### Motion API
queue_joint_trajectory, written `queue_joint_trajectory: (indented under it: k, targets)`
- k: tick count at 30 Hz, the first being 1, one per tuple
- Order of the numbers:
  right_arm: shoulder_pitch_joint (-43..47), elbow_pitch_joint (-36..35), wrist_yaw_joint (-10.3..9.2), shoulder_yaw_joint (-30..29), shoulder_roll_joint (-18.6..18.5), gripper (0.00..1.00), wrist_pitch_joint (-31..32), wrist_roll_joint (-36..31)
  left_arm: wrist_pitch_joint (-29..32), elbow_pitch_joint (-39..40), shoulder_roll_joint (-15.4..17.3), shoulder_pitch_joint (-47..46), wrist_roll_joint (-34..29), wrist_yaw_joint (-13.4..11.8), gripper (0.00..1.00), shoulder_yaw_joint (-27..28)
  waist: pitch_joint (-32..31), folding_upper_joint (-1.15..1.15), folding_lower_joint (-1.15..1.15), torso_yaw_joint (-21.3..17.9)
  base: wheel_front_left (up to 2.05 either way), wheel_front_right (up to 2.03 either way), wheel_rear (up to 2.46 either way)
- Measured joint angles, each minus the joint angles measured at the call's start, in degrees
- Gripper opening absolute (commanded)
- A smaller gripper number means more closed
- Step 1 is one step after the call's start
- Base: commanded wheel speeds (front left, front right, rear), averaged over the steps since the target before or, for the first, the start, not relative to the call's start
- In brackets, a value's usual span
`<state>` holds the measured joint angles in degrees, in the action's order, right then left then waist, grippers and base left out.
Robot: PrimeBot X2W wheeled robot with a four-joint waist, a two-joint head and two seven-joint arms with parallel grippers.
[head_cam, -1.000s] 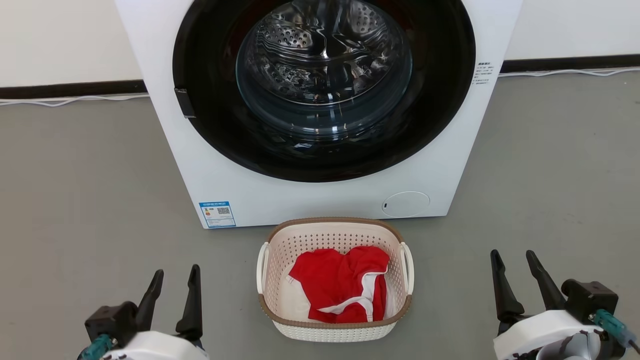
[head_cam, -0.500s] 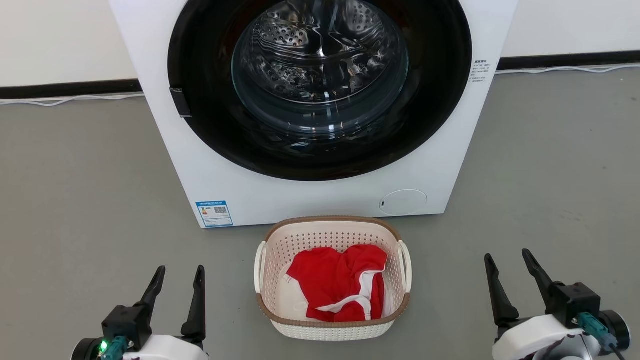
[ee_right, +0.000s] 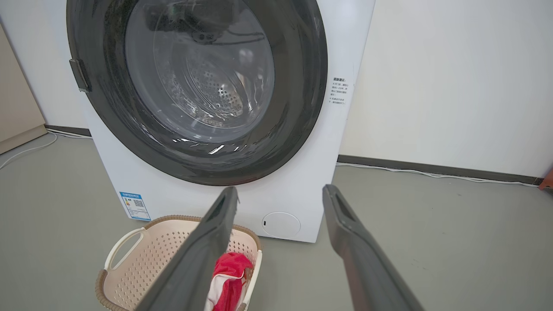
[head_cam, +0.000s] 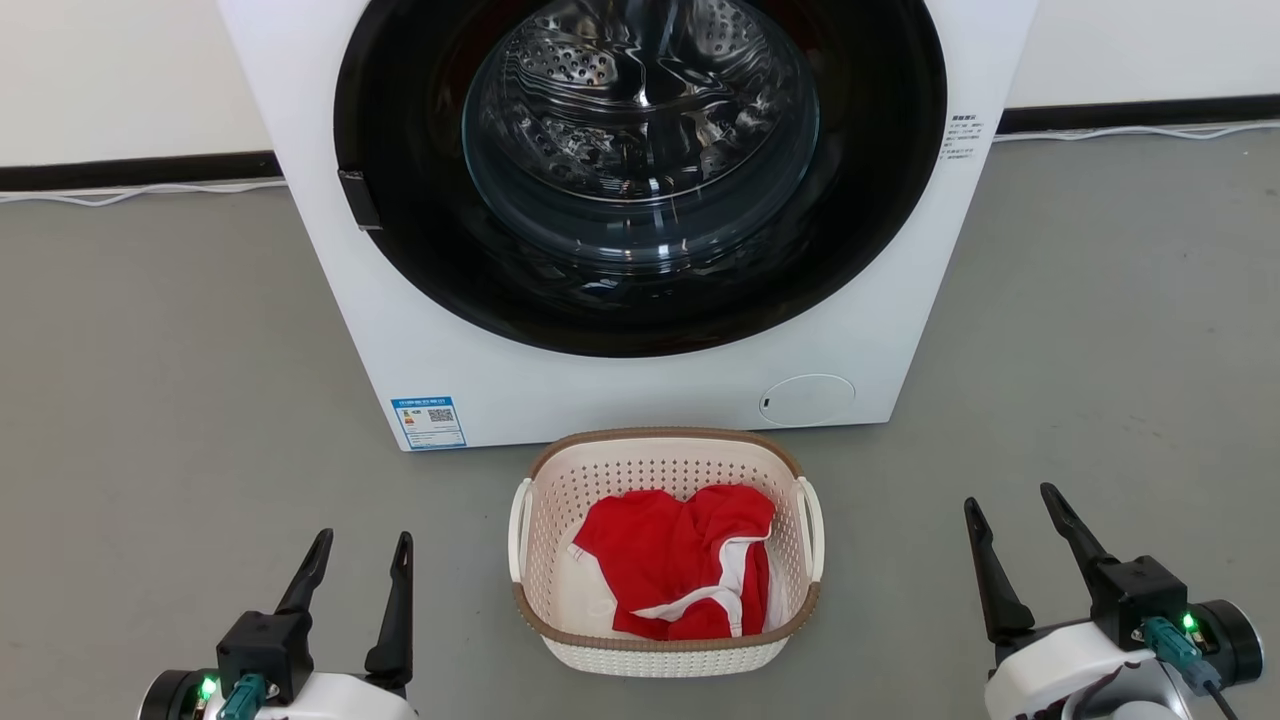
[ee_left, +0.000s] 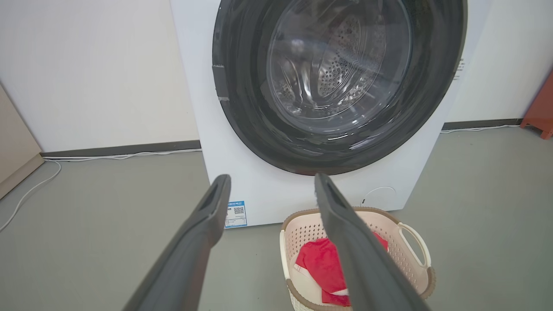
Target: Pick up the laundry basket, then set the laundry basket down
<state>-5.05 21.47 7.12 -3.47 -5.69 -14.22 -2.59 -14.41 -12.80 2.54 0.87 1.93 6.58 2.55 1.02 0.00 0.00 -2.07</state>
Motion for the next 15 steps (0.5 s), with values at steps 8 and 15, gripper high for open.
queue_joint_trajectory:
  k: [8, 15]
  targets:
    - [-0.02, 0.24, 0.0, -0.1, 0.04, 1.0, 0.0, 0.01, 0.0, -0.03, 0.0, 0.0, 0.0, 0.0, 1.0, 0.36, 0.57, 0.0, 0.0, -0.06, 0.0, 0.0, 0.0]
    - [-1.36, 1.05, 0.0, -0.31, 0.36, 1.0, 0.0, 0.11, 0.0, -0.56, 0.0, -0.34, 0.03, 0.07, 1.0, 0.42, 2.64, 0.0, 0.0, -0.05, 0.0, 0.0, 0.0]
